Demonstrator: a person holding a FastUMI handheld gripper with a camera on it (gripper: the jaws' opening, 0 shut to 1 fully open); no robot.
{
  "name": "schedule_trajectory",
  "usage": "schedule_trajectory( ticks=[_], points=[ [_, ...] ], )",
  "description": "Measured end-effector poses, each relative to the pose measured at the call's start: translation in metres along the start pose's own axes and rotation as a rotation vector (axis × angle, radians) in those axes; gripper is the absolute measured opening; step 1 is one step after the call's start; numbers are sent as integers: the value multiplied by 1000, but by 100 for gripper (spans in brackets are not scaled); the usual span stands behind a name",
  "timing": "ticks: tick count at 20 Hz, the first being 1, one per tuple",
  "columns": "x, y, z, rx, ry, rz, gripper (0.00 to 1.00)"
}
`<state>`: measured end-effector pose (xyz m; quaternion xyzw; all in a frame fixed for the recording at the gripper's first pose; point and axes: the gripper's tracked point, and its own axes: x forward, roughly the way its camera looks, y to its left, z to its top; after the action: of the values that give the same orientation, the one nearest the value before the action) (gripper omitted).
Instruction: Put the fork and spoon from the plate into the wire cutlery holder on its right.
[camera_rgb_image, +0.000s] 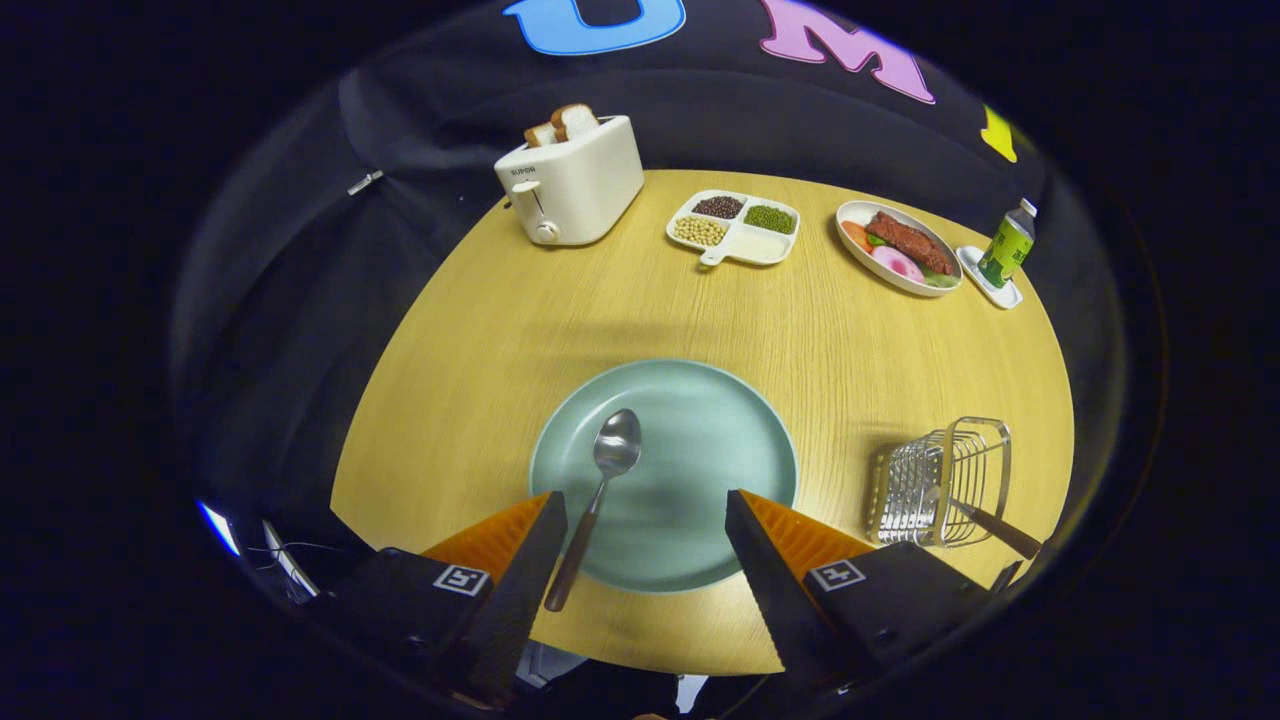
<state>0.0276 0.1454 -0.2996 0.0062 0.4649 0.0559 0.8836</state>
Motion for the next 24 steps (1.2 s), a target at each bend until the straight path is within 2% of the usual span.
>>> schedule_trajectory(
  ticks=[8,13,15,16,18,20,21,22,24],
  points=[
    [49,10,-45,33,195,-28,100],
    [58,4,-56,40,238,-47,97],
    [58,4,-57,37,245,-47,85],
    [60,5,-58,29,252,-44,67],
    [61,7,-63,13,270,-28,43],
    [60,9,-64,9,268,-11,25],
    [56,17,-63,19,278,32,24],
    [58,19,-68,21,288,52,14],
    [56,25,-68,15,286,104,11]
  ],
)
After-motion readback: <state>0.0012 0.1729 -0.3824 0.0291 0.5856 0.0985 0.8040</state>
